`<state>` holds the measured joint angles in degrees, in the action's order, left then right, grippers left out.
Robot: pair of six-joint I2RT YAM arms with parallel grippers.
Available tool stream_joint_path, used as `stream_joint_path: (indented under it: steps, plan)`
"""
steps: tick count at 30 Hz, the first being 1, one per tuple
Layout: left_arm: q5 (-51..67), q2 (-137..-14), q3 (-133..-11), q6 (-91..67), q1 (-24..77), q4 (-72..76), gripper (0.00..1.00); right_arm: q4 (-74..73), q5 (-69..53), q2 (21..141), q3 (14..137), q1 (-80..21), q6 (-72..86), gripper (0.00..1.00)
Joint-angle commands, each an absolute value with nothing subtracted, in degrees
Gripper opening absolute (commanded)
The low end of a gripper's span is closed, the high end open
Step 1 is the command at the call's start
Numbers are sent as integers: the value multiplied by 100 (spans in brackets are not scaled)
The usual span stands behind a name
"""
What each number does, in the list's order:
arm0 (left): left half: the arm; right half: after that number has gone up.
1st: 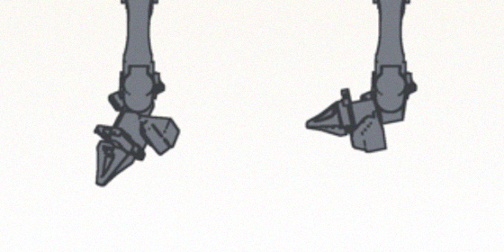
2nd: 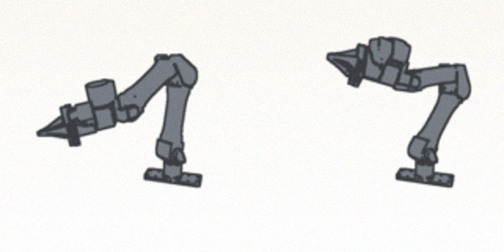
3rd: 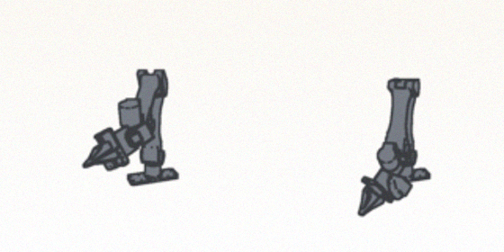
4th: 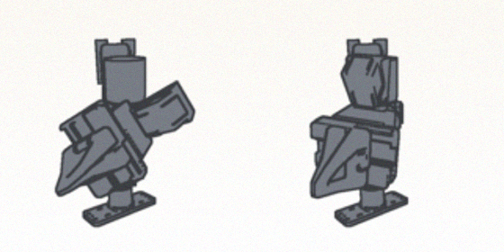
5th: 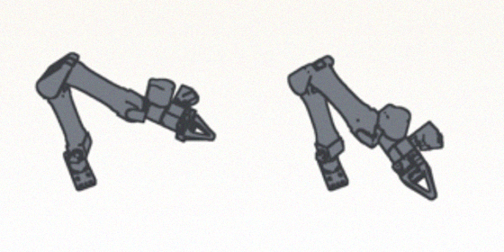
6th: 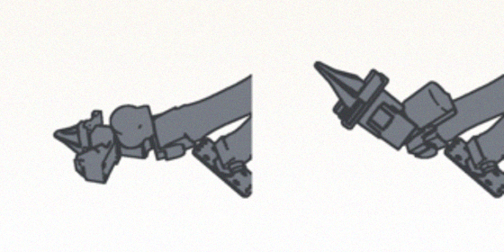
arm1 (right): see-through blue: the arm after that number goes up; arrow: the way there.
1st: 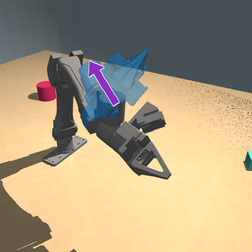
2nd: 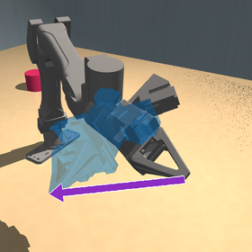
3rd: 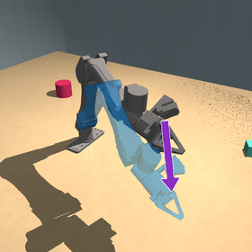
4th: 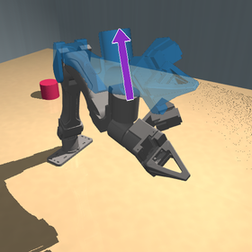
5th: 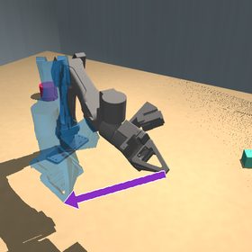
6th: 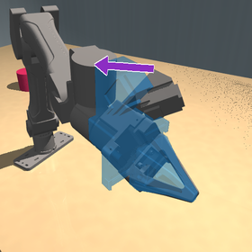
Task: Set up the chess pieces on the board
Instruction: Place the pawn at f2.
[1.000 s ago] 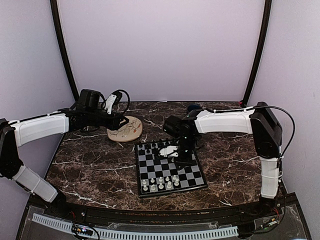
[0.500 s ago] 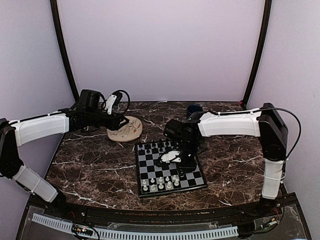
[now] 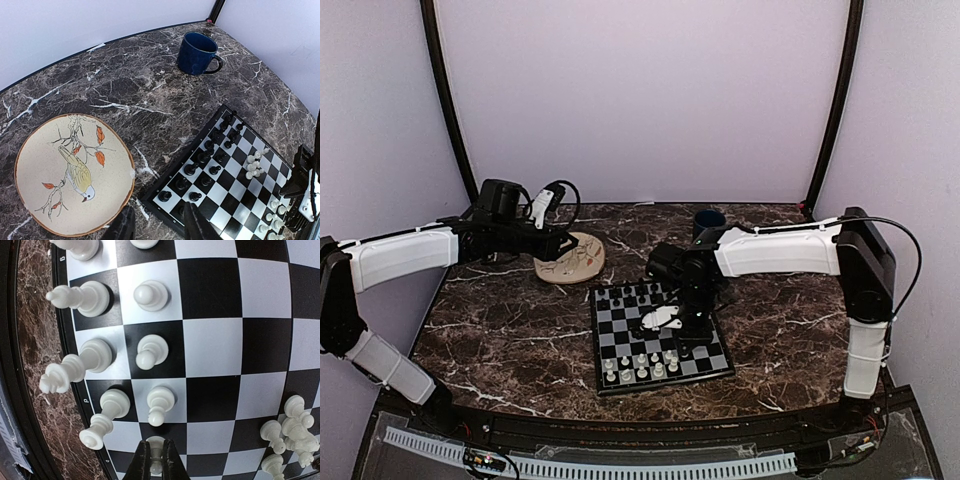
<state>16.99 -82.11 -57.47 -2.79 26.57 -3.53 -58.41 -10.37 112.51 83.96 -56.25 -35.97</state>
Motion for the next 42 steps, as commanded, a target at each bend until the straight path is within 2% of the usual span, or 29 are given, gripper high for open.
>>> stream_joint_path:
  steps: [1,30,42]
  plan:
    - [1775,-8187,-5827,-235,2665,-452,36,-5785,-967,11212,8332,-5669,-3588,3]
    - [1784,-8156,-5827,-229,2664,-460,35,-5862,-882,10936,8456,-5651,-3607,28]
    - [1800,-8147,-5821,-237,2663,-459,35,-5690,-925,11050,9113,-4782,-3247,26]
